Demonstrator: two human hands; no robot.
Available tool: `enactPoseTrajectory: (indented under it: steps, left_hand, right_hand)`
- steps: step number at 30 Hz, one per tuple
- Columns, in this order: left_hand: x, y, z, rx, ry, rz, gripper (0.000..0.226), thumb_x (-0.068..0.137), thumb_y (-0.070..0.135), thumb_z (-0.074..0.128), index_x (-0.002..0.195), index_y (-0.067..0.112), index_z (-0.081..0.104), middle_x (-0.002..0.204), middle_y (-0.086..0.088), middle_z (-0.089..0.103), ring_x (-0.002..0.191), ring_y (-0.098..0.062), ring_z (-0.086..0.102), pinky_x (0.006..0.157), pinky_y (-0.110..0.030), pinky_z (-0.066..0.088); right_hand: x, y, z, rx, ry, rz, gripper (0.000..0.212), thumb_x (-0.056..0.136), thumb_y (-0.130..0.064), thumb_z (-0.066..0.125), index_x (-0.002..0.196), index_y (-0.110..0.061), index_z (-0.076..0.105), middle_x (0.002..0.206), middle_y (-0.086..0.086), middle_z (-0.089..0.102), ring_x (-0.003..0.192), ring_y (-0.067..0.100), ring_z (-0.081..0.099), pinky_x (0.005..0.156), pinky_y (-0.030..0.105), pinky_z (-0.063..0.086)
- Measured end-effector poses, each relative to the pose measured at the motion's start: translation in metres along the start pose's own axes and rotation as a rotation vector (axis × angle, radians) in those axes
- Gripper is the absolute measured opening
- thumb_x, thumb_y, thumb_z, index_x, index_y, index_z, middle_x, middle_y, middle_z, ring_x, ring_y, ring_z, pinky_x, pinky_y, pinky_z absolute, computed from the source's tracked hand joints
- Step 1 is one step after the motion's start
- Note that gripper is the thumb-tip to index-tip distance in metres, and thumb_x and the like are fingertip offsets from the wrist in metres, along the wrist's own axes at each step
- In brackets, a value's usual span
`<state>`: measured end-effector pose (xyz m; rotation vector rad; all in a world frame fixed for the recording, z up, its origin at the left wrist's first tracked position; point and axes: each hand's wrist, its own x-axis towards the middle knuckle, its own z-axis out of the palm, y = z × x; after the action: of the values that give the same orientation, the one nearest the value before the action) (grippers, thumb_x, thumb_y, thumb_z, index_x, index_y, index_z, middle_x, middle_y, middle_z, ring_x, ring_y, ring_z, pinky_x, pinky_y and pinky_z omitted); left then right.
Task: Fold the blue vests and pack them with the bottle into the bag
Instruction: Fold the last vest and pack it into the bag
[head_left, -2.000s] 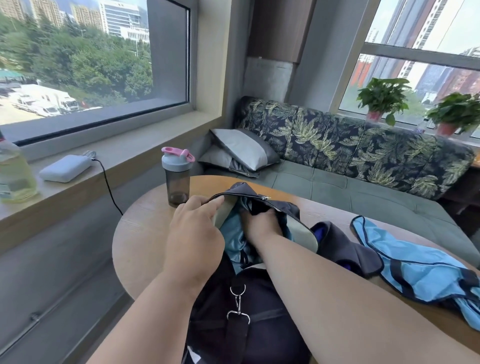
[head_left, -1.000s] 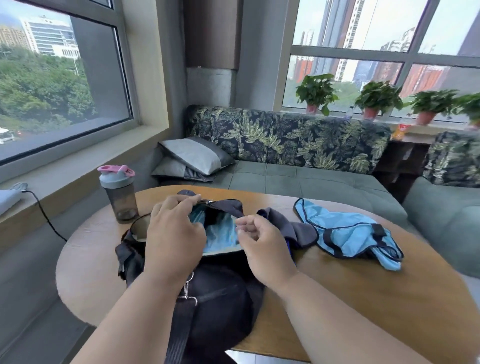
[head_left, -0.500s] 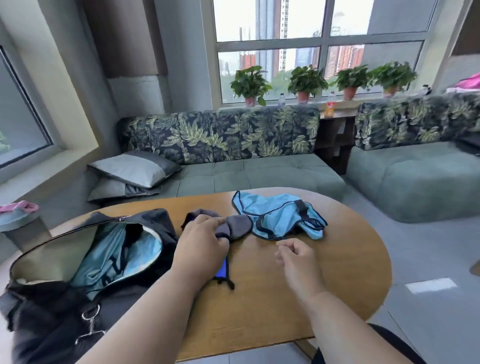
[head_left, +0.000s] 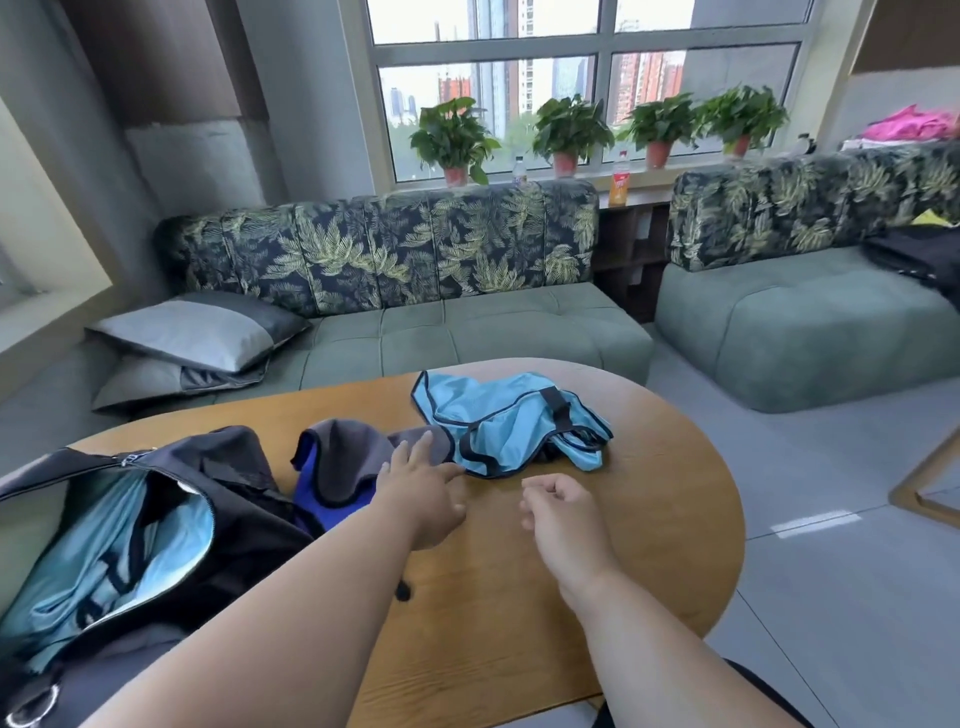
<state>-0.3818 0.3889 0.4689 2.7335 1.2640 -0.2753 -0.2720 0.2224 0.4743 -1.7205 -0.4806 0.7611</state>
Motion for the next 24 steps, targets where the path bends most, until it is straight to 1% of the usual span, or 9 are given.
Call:
enactPoseTrajectory:
  steps: [4,8,12,15,17,19,21,23,24]
  left_hand:
    - [0.028,0.004,0.004,0.067,-0.052,0.013,0.064,0.1,0.054,0.051,0.16,0.045,0.033,0.176,-0.003,-0.013,0.16,-0.04,-0.01,0.127,-0.065,0.007]
    - [0.051,0.0,0.01,0.042,-0.079,0.026,0.066,0.102,0.049,0.044,0.164,0.031,0.032,0.177,0.002,-0.005,0.161,-0.035,-0.004,0.129,-0.061,0.006]
    - [0.057,-0.002,0.019,0.031,-0.025,0.11,0.063,0.102,0.044,0.04,0.162,0.024,0.035,0.172,-0.001,0.025,0.16,-0.028,0.016,0.129,-0.052,0.015]
    - [0.052,0.0,0.02,0.028,0.05,0.154,0.051,0.1,0.04,0.044,0.148,0.024,0.051,0.153,-0.002,0.052,0.144,-0.026,0.042,0.123,-0.046,0.026]
    - [0.042,0.004,0.022,0.011,0.111,0.183,0.045,0.099,0.038,0.048,0.141,0.024,0.054,0.141,-0.001,0.059,0.132,-0.025,0.05,0.117,-0.041,0.033]
    - [0.028,0.007,0.029,-0.09,0.183,0.173,0.047,0.098,0.038,0.052,0.143,0.024,0.048,0.134,0.0,0.061,0.125,-0.024,0.054,0.109,-0.038,0.04]
    - [0.011,0.01,0.034,-0.183,0.251,0.139,0.061,0.097,0.039,0.056,0.153,0.026,0.036,0.125,-0.003,0.064,0.118,-0.026,0.057,0.102,-0.037,0.044]
    - [-0.002,0.009,0.041,-0.185,0.257,0.112,0.073,0.098,0.039,0.056,0.162,0.032,0.022,0.117,-0.005,0.066,0.111,-0.027,0.058,0.097,-0.038,0.045]
    - [-0.007,0.007,0.044,-0.168,0.238,0.105,0.071,0.099,0.038,0.054,0.163,0.035,0.022,0.113,-0.005,0.067,0.107,-0.027,0.056,0.094,-0.038,0.046]
  right_hand:
    - [0.009,0.003,-0.001,0.015,0.011,0.025,0.017,0.103,-0.025,0.052,0.105,-0.021,0.069,0.091,0.001,0.067,0.081,0.016,0.059,0.064,0.028,0.047]
    - [0.014,0.004,0.0,0.031,0.015,0.033,0.017,0.103,-0.023,0.053,0.105,-0.022,0.07,0.095,0.005,0.072,0.082,0.015,0.063,0.064,0.024,0.047]
    - [0.019,0.006,0.0,0.033,0.025,0.031,0.017,0.102,-0.024,0.054,0.105,-0.023,0.07,0.093,-0.001,0.068,0.082,0.013,0.063,0.063,0.024,0.047]
    - [0.022,0.007,0.002,0.016,0.042,0.032,0.015,0.102,-0.028,0.055,0.103,-0.027,0.07,0.1,-0.002,0.073,0.091,0.016,0.069,0.073,0.029,0.053]
    - [0.026,0.008,0.003,0.018,0.056,0.035,0.014,0.101,-0.027,0.057,0.103,-0.028,0.07,0.102,0.002,0.074,0.097,0.024,0.071,0.076,0.032,0.055]
    - [0.028,0.009,0.004,0.036,0.07,0.033,0.015,0.1,-0.024,0.057,0.106,-0.028,0.07,0.103,0.003,0.073,0.099,0.027,0.071,0.074,0.031,0.054]
    - [0.031,0.009,0.002,0.048,0.089,0.034,0.019,0.1,-0.022,0.056,0.113,-0.028,0.068,0.103,0.001,0.072,0.097,0.026,0.071,0.073,0.031,0.053]
    - [0.034,0.009,-0.001,0.055,0.117,0.042,0.025,0.099,-0.022,0.057,0.123,-0.028,0.063,0.101,-0.002,0.07,0.094,0.022,0.07,0.071,0.033,0.052]
    - [0.036,0.01,-0.004,0.052,0.142,0.047,0.03,0.099,-0.022,0.057,0.129,-0.029,0.058,0.1,-0.002,0.068,0.094,0.023,0.069,0.07,0.035,0.052]
